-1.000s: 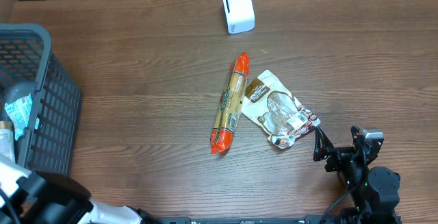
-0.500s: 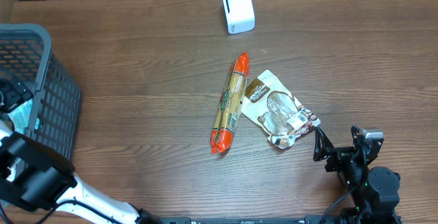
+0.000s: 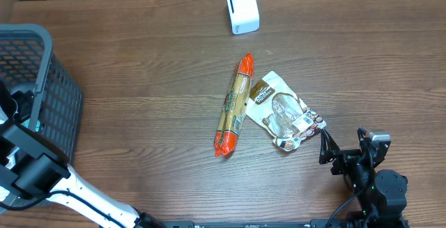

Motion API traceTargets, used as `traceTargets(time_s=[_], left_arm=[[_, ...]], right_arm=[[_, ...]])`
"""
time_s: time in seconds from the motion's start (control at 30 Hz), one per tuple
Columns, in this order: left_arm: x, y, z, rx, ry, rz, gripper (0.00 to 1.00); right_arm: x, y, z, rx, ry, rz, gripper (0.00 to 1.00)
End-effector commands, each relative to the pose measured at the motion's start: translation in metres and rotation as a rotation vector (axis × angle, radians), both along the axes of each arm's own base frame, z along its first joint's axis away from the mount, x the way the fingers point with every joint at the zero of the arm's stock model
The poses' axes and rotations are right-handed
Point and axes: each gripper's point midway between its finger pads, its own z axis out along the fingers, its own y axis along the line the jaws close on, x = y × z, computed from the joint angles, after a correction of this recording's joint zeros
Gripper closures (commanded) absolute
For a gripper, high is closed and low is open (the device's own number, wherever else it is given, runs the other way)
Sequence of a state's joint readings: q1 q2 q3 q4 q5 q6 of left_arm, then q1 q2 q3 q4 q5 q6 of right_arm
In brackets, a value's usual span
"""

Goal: Scan the item barcode
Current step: 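Reach into the basket and grasp the mint-green wipes pack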

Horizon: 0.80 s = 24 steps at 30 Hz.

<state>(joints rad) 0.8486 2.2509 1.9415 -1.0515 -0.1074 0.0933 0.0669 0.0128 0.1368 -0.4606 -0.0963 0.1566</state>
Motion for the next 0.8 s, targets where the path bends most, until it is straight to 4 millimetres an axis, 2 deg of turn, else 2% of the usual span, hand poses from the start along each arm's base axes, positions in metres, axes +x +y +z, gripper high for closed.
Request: traceTargets(time_s=[0.0,0.27,0.47,0.53,0.57,0.6,0.63,0.77], left_arm=[[0.001,0.005,-0.010,0.015,0.016,-0.027,0.09],[0.002,0.010,-0.026,0.017,0.034,-0.027,0.12],[-0.001,0.006,-0.040,-0.010,0.056,-0.027,0.25],[-0.001,0.005,-0.042,-0.015,0.056,-0.028,0.36],[-0.002,0.005,-0.042,-0.016,0.056,-0.028,0.47],[-0.002,0.004,-0.042,-0.020,0.059,-0.028,0.83],[-0.003,0.003,-0.042,-0.023,0.062,-0.028,0.94],[-0.008,-0.002,-0.043,-0.046,0.080,-0.023,0.96]], right_arm=[[-0.001,0.000,-0.003,-0.003,0.008,-0.002,0.00],[-0.001,0.000,-0.003,-0.003,0.008,-0.002,0.00],[-0.001,0.000,-0.003,-0.004,0.008,-0.002,0.00],[-0.001,0.000,-0.003,-0.004,0.008,-0.002,0.00],[-0.001,0.000,-0.003,-0.003,0.008,-0.002,0.00],[-0.001,0.000,-0.003,-0.003,0.008,-0.002,0.00],[-0.001,0.000,-0.003,-0.003,0.008,-0.002,0.00],[-0.001,0.000,-0.003,-0.003,0.008,-0.002,0.00]])
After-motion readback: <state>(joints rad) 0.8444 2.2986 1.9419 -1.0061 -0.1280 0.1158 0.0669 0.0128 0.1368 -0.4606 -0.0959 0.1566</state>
